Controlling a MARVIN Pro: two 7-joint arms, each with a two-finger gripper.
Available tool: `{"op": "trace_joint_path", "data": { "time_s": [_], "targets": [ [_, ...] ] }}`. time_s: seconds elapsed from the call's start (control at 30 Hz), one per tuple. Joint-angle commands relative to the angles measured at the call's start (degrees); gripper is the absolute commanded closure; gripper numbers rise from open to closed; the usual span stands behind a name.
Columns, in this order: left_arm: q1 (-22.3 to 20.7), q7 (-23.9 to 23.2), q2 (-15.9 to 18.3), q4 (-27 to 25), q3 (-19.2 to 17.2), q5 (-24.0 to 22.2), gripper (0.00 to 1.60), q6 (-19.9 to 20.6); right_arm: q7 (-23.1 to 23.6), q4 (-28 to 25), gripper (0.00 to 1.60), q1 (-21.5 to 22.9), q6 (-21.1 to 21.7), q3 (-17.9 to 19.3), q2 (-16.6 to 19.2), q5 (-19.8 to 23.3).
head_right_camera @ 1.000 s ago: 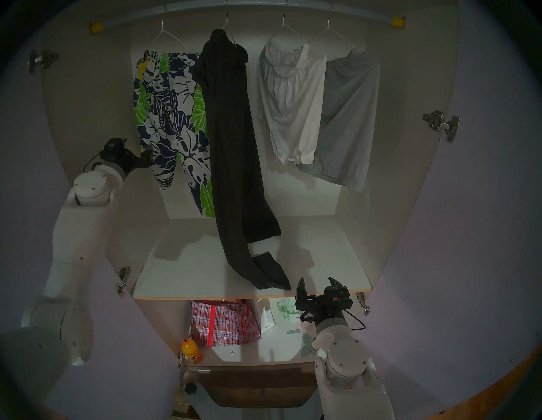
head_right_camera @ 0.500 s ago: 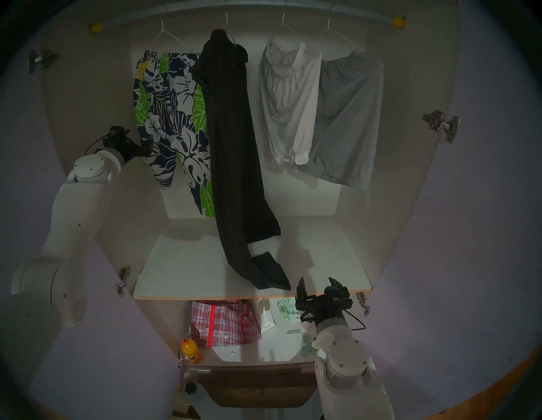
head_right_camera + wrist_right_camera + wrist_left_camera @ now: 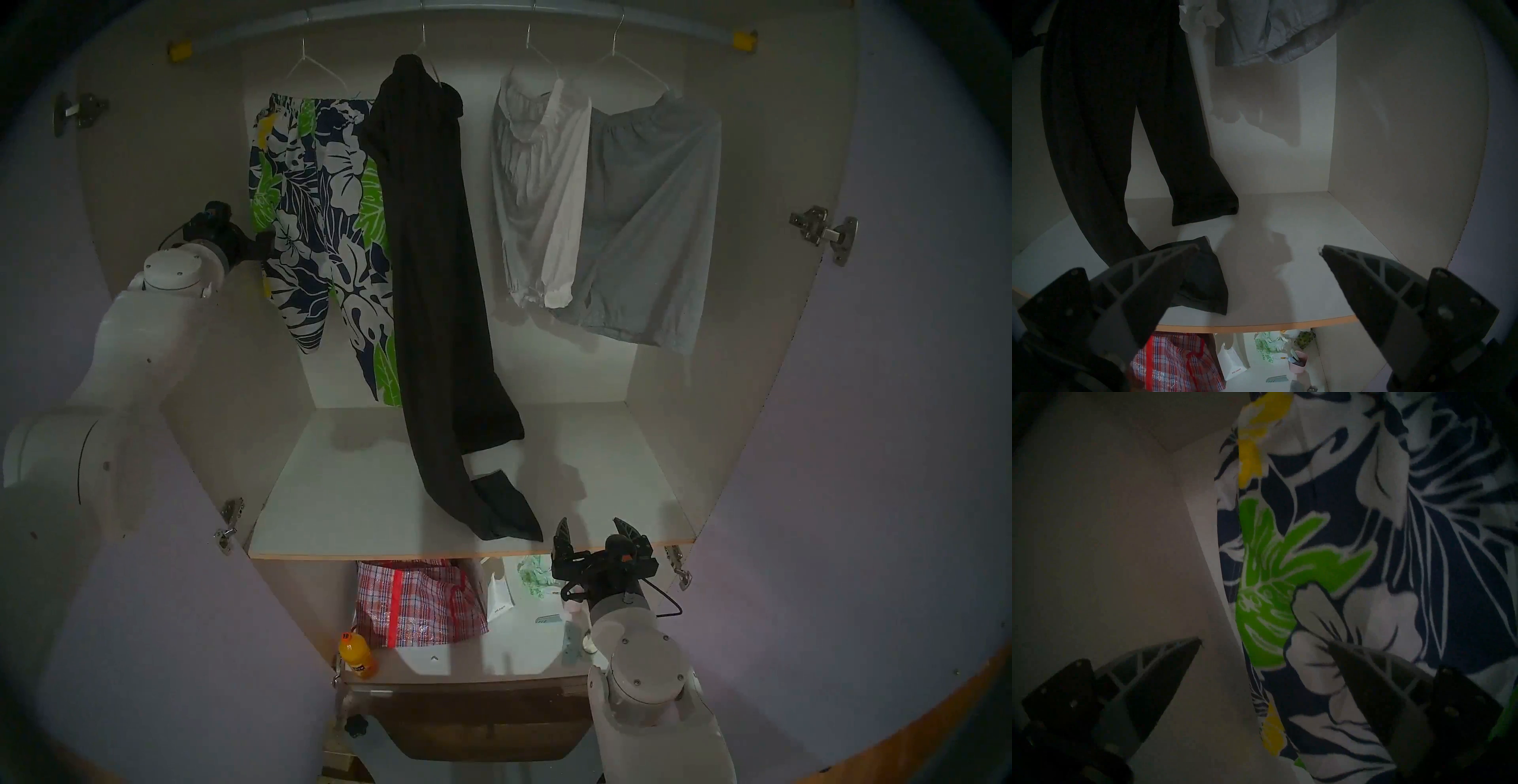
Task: Move and arrange clothes and pants in the wardrobe
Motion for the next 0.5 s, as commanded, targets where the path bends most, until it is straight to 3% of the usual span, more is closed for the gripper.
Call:
{"op": "trace_joint_path", "data": {
  "time_s": [0.0, 0.17, 0.47],
  "targets": [
    [-6.34, -0.01, -1.06, 1.55, 1.49, 1.56, 0.00, -2.23, 0.06, -1.33, 0.00, 0.56, -0.35, -0.04, 0.01, -0.01],
    [-11.58, -1.79, -2.91, 9.12, 2.26, -0.05, 0.00, -3.38, 0.05, -1.32, 0.00, 0.57, -0.35, -0.05, 0.02, 0.00],
    [-18.26, -4.43, -4.63, 17.34, 1.91, -0.43, 0.00, -4.07, 0.03, -1.22, 0.00, 0.61, -0.36, -0.06, 0.02, 0.00]
  ]
}}
